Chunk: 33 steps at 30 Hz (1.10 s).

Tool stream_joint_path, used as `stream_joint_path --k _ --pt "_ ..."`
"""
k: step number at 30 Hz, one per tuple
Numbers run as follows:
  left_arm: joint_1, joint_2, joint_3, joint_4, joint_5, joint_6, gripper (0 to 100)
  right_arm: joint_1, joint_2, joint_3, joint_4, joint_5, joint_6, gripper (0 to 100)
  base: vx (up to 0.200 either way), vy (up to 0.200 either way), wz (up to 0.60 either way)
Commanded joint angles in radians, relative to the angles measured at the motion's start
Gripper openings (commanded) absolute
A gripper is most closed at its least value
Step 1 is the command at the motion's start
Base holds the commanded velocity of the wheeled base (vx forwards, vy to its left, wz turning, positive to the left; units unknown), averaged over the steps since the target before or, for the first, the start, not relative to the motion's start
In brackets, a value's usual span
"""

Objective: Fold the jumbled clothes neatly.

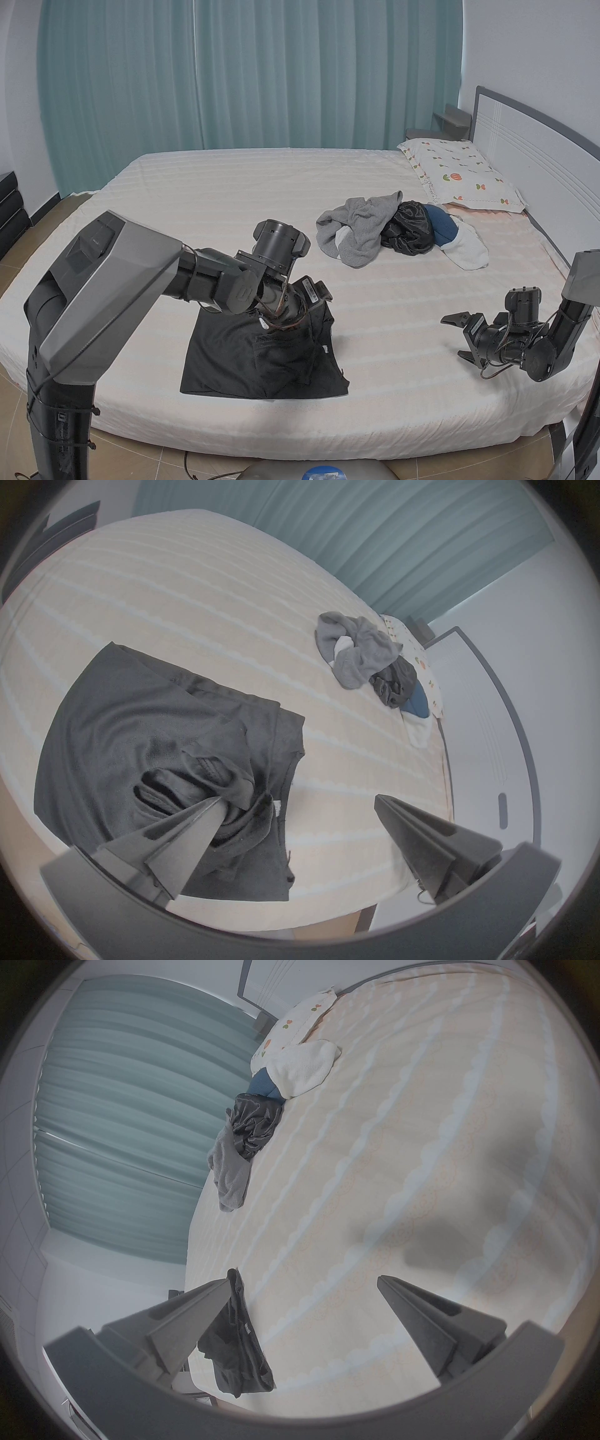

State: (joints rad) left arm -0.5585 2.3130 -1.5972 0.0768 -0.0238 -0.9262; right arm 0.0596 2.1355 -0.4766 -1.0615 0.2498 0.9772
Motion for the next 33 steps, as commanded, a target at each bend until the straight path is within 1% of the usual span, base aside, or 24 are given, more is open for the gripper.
stream_joint_path --k 1,8,11,12,13,14,15,16,17,19,20,21,22,26,29,31,32,33 --pt "-0.001 -0.084 0.014 -0.005 -0.005 -0.046 100 0.0 0.003 0.001 0.0 0.0 0.0 100 0.0 0.0 0.0" --pt "0.023 -0.145 0.051 -0.017 -0.022 -0.053 100 0.0 0.003 0.006 0.0 0.0 -0.002 100 0.0 0.0 0.0" --pt "0.052 -0.155 0.112 -0.022 -0.027 -0.053 100 0.0 0.001 0.007 0.0 -0.001 -0.003 100 0.0 0.0 0.0" --pt "0.052 -0.155 0.112 -0.022 -0.027 -0.053 100 0.0 0.001 0.007 0.0 -0.001 -0.003 100 0.0 0.0 0.0" --pt "0.075 -0.159 0.155 -0.032 -0.028 -0.053 100 0.0 0.001 0.009 0.0 -0.001 -0.003 100 0.0 0.0 0.0" --pt "0.08 -0.159 0.161 -0.035 -0.028 -0.054 100 0.002 0.001 0.009 0.0 -0.001 -0.003 100 0.0 0.0 0.0" --pt "0.101 -0.167 0.204 -0.054 -0.031 -0.054 100 0.009 0.001 0.01 0.0 -0.001 -0.003 100 0.0 0.2 0.0" --pt "0.101 -0.167 0.204 -0.054 -0.031 -0.054 100 0.009 0.001 0.01 0.0 -0.001 -0.003 100 0.0 0.2 0.0" --pt "0.127 -0.187 0.28 -0.091 -0.034 -0.054 100 0.023 0.0 0.013 0.0 -0.004 -0.006 100 0.0 0.2 0.0" --pt "0.152 -0.204 0.356 -0.155 -0.047 -0.053 100 0.039 -0.009 0.016 0.0 -0.009 -0.012 100 0.0 0.2 0.0" --pt "0.154 -0.204 0.362 -0.163 -0.048 -0.053 100 0.04 -0.011 0.016 0.0 -0.009 -0.014 100 0.0 0.2 0.0" --pt "0.181 -0.218 0.428 -0.226 -0.067 -0.056 100 0.057 -0.023 0.021 0.0 -0.012 -0.02 100 0.0 0.2 0.0" --pt "0.198 -0.227 0.467 -0.256 -0.076 -0.062 100 0.071 -0.034 0.024 0.0 -0.014 -0.022 100 0.0 0.2 0.0" --pt "0.256 -0.239 0.579 -0.347 -0.125 -0.1 100 0.137 -0.078 0.039 0.003 -0.021 -0.026 100 0.0 0.2 0.0" --pt "0.292 -0.236 0.625 -0.382 -0.153 -0.112 100 0.172 -0.098 0.029 0.017 -0.049 -0.032 100 0.0 0.2 0.0" --pt "0.327 -0.23 0.658 -0.417 -0.192 -0.135 100 0.227 -0.097 0.013 0.035 -0.087 -0.054 100 0.0 0.2 0.0" --pt "0.327 -0.23 0.658 -0.417 -0.192 -0.135 100 0.227 -0.097 0.013 0.035 -0.087 -0.054 100 0.0 0.2 0.0" --pt "0.351 -0.224 0.674 -0.443 -0.225 -0.148 100 0.278 -0.094 -0.013 0.072 -0.126 -0.072 100 0.0 0.2 0.0"
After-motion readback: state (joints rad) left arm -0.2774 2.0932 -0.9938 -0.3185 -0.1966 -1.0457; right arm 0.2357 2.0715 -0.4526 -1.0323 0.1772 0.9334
